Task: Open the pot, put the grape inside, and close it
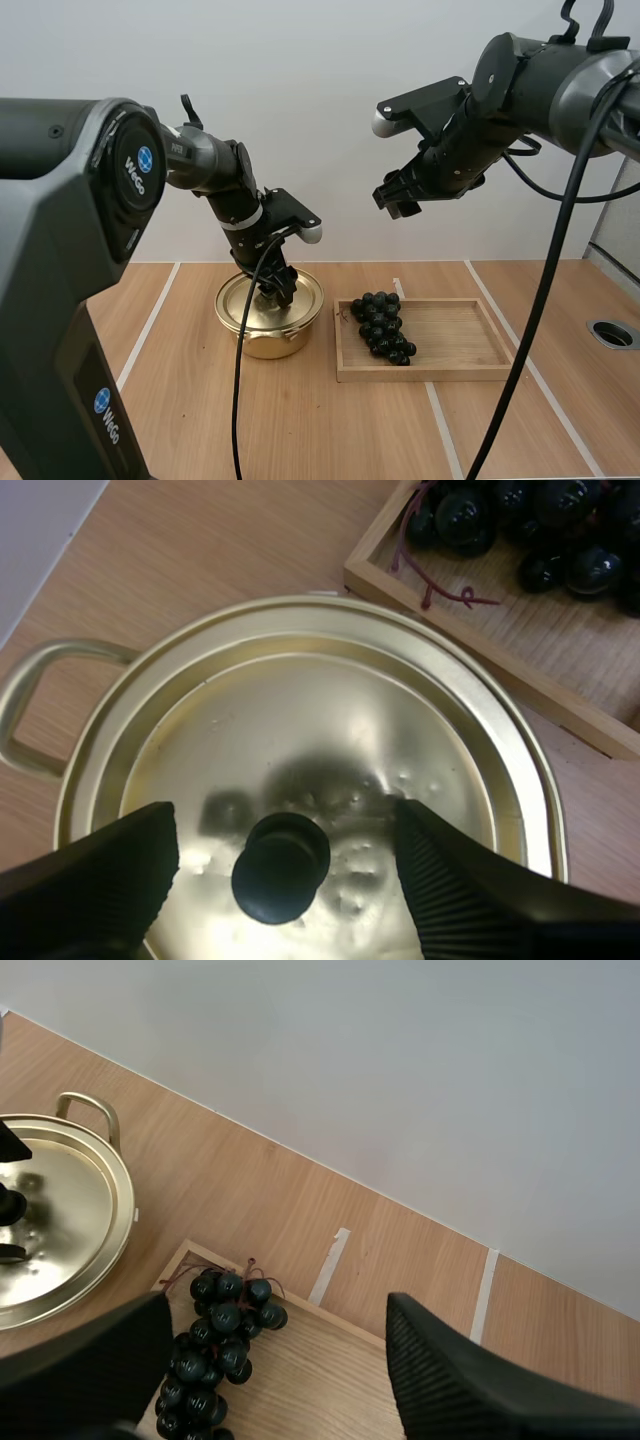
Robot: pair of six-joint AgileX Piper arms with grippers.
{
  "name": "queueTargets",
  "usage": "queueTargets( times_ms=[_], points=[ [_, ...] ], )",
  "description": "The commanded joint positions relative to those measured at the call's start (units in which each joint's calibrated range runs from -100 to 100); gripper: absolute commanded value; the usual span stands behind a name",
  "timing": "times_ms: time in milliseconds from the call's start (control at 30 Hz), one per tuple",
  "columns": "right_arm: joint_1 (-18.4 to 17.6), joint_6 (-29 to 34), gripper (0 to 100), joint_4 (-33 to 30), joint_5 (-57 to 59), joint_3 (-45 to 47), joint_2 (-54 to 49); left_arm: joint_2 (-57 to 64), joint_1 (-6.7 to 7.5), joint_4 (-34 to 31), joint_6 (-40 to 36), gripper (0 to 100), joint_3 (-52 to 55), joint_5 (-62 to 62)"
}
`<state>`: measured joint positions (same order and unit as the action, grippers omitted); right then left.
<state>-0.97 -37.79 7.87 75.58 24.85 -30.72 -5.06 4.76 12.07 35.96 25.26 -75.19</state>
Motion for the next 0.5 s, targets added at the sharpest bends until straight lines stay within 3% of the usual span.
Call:
queueTargets(
  times_ms=[0, 200, 233, 467],
  points=[
    [0.0, 0.2, 100, 0.2, -0.8, -0.5, -0.3, 0.0, 0.17, 1.0, -0.5, 96, -0.3, -1.0],
    [0.0, 0.2, 100, 0.0, -0.8, -0.5, -0.3, 0.0, 0.17, 1.0, -1.7, 7, -0.3, -2.2],
    [0.0, 0.2, 100, 0.0, -0.8, -0.5, -0.3, 0.0, 0.17, 0.8, -1.9, 0, -0.3, -2.2],
    [0.0, 1.7, 100, 0.0, -0.2, -0.5, 0.8, 1.0, 0.17, 0.8, -2.8, 0, -0.3, -2.4]
  ],
)
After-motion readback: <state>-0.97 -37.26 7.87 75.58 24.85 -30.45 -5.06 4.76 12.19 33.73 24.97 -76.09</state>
